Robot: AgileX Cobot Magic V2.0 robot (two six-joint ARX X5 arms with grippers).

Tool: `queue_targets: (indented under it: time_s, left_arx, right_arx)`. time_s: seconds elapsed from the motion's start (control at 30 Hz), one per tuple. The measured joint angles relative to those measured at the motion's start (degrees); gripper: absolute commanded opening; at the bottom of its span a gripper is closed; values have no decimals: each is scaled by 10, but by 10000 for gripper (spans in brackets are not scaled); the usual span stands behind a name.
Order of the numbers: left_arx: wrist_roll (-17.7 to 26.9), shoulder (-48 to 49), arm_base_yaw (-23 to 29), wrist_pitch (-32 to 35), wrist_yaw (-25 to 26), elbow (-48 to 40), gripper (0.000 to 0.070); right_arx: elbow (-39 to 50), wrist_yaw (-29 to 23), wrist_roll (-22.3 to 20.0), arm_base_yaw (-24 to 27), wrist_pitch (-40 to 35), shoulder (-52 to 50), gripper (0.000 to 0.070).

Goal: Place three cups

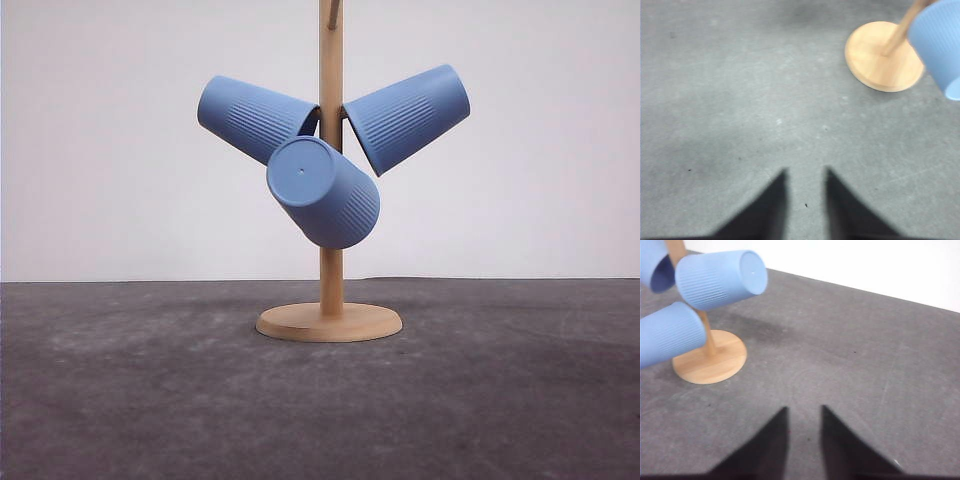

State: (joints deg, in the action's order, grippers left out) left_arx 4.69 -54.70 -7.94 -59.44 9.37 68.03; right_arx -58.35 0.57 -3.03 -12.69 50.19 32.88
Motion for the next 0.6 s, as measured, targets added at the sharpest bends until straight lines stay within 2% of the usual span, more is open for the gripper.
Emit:
queue_targets:
  time_s: [0.6]
  left_arx:
    - [-13,0,0,5,0,0,3]
  right_arx:
    - [0,-1,4,0,-2,-2,14]
